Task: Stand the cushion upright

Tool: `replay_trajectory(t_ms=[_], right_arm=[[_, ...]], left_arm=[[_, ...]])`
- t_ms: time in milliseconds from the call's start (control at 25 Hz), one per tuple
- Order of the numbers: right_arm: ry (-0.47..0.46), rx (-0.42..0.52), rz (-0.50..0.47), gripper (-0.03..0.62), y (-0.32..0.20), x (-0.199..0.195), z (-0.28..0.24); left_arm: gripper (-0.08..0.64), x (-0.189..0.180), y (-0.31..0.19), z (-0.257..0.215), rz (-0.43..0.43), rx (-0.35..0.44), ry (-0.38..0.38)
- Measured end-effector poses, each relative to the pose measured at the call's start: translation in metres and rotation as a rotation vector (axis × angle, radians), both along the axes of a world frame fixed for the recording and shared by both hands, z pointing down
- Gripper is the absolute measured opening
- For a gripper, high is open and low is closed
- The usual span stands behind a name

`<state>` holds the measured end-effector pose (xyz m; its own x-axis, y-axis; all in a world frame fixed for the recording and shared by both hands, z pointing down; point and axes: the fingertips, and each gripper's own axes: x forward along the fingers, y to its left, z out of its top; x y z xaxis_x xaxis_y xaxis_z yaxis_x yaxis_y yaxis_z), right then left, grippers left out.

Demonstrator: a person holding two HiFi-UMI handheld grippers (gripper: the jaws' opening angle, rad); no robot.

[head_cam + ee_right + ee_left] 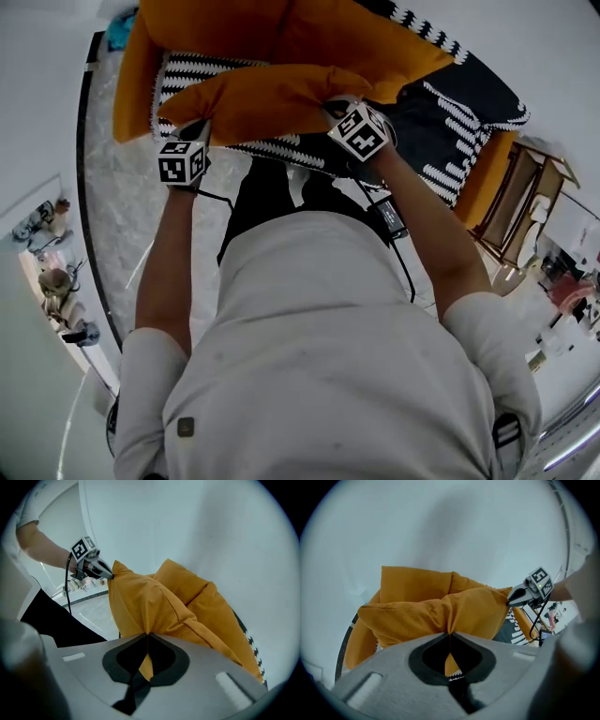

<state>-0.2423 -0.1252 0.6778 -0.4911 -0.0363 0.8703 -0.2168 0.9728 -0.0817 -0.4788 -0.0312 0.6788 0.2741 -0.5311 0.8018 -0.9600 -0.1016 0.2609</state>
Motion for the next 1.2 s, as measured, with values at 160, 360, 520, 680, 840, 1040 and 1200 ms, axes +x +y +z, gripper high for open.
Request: replay_trajectory(t_ms=[160,360,520,680,840,1040,1200], right_arm=[[-0.042,0.048,0.06,0.017,-0.005,0.036,-0.029],[-0.082,0.087,0.147,0.017,-0.001,0.094,-0.055],[-0.115,0.118,0.202,0.017,0.001,0.142,-0.072],[-0.138,0.131,0.257,0.017,0.008,0.196,-0.081],[-0.153,0.141,0.315,0.017,0.01,0.239,-0.093],[-0.135,0.126,0.429,0.017,0.011,0.286,-0.086],[-0.106,0.125,0.516,0.017,0.004,0.304,-0.088]], left_arm=[[0.009,0.032,-0.018,-0.028,0.032,0.048,-0.003],[0.009,0.083,-0.032,-0.05,0.073,0.079,-0.008],[0.009,0.129,-0.042,-0.065,0.11,0.095,-0.019],[0.009,0.18,-0.048,-0.075,0.165,0.115,-0.03],[0.009,0.222,-0.059,-0.084,0.236,0.126,-0.036],[0.009,0.268,-0.07,-0.081,0.33,0.116,-0.008],[0.009,0.286,-0.088,-0.073,0.412,0.106,0.022]])
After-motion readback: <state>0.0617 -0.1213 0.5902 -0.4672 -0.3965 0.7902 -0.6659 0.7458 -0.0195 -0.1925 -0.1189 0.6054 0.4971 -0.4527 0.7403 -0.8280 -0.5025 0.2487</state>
